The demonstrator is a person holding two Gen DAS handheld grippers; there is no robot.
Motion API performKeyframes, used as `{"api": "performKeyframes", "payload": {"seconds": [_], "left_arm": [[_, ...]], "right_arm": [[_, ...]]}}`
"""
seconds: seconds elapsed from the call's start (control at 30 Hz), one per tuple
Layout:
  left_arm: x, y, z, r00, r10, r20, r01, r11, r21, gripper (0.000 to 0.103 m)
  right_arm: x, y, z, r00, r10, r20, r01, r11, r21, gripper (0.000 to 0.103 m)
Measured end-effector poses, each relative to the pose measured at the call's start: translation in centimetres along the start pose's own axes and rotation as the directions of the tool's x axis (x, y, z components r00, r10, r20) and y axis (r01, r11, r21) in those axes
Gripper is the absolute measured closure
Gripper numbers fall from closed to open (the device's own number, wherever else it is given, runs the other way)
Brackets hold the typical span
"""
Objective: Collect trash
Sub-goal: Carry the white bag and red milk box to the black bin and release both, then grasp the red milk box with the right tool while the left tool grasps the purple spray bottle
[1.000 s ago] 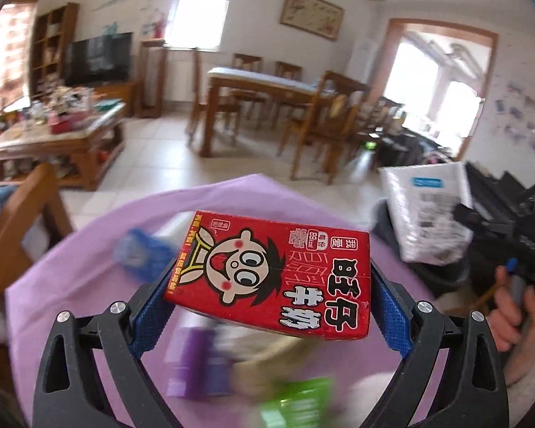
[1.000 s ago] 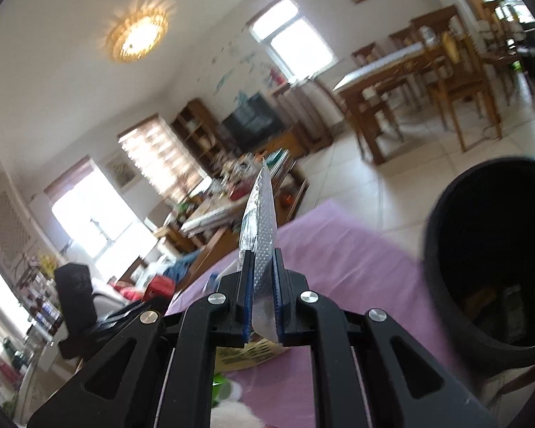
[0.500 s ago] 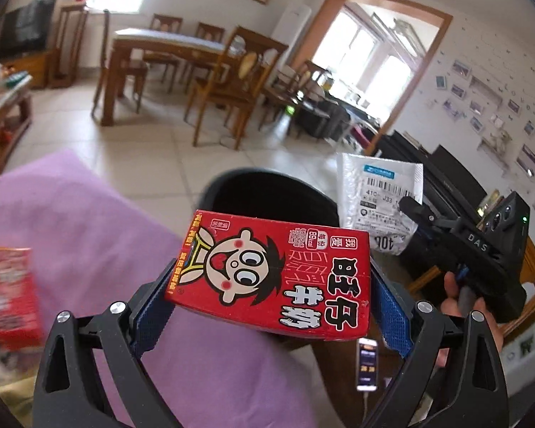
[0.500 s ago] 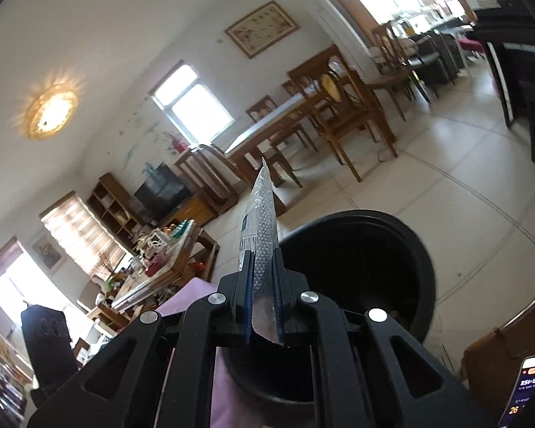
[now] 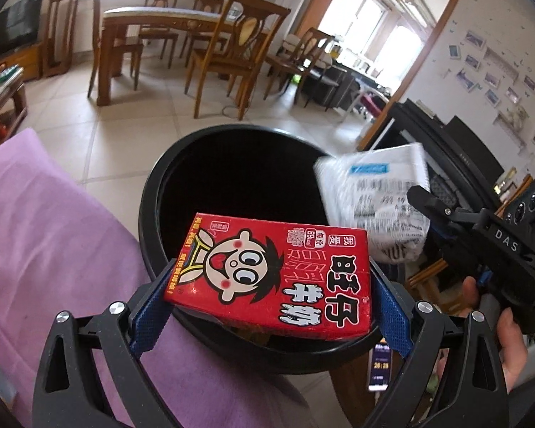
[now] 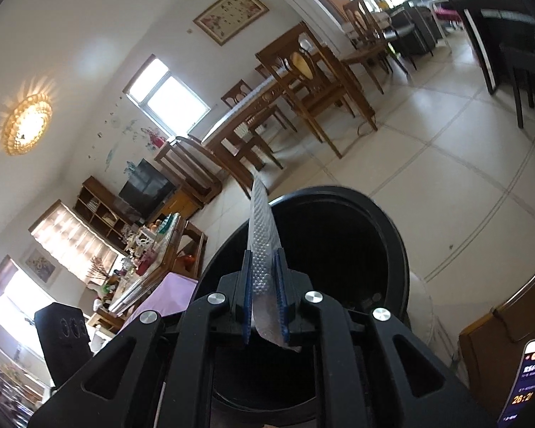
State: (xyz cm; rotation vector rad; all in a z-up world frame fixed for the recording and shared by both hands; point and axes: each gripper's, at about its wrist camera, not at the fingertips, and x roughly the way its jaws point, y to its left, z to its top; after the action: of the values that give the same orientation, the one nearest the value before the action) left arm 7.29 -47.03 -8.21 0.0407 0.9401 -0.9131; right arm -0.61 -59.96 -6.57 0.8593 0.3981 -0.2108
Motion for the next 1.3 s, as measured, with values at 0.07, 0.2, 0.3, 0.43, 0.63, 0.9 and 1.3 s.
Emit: {"api": "performKeyframes", "payload": {"seconds": [0.07,0.2,0.3,0.43,0.63,0.9,1.3], "left_arm": [[-0.6,0.4,0.1,1.0,0.001,-0.007,-0.001,1.0,0.0,0.008],[-2.4,0.4,-0.1,1.0,0.011,0.001,-0.011,1.0,0.013,0.006],[-4.9,0.6,-0.8,1.0,0.017,0.003,-0.017,1.0,0.012,0.006],[-10.2,1.3,-2.5,0.999,0.022,0.046,-0.023,1.0,0.016,0.006],[-20.4,6.1,-7.0,0.985,0.094,0.146,-0.09,0.995,-0.034,0.006],[-28.4,16.7,-13.6,0.932,0.355,0.066,-0.349,0.933,-0.089,0.006],[-27.1,24.6,-13.8,0.919,0.395,-0.013,-0.394,0.914,-0.094,0.032]], "right_arm": [[0.2,-0.3,0.0,1.0,0.004,-0.01,-0.004,1.0,0.013,0.073],[-0.4,0.2,-0.2,1.0,0.022,0.002,-0.022,1.0,0.016,0.031],[-0.5,1.0,-0.2,1.0,0.028,0.002,-0.028,1.0,-0.013,0.031],[-0.4,2.5,-0.5,0.998,0.055,-0.015,-0.056,0.997,-0.05,0.025],[1.1,8.0,-3.4,0.985,0.109,-0.133,-0.131,0.976,-0.172,0.016],[5.2,18.1,-11.3,0.891,0.196,-0.411,-0.325,0.905,-0.274,0.005],[14.5,27.6,-18.0,0.818,0.011,-0.575,-0.286,0.875,-0.391,0.007]]}}
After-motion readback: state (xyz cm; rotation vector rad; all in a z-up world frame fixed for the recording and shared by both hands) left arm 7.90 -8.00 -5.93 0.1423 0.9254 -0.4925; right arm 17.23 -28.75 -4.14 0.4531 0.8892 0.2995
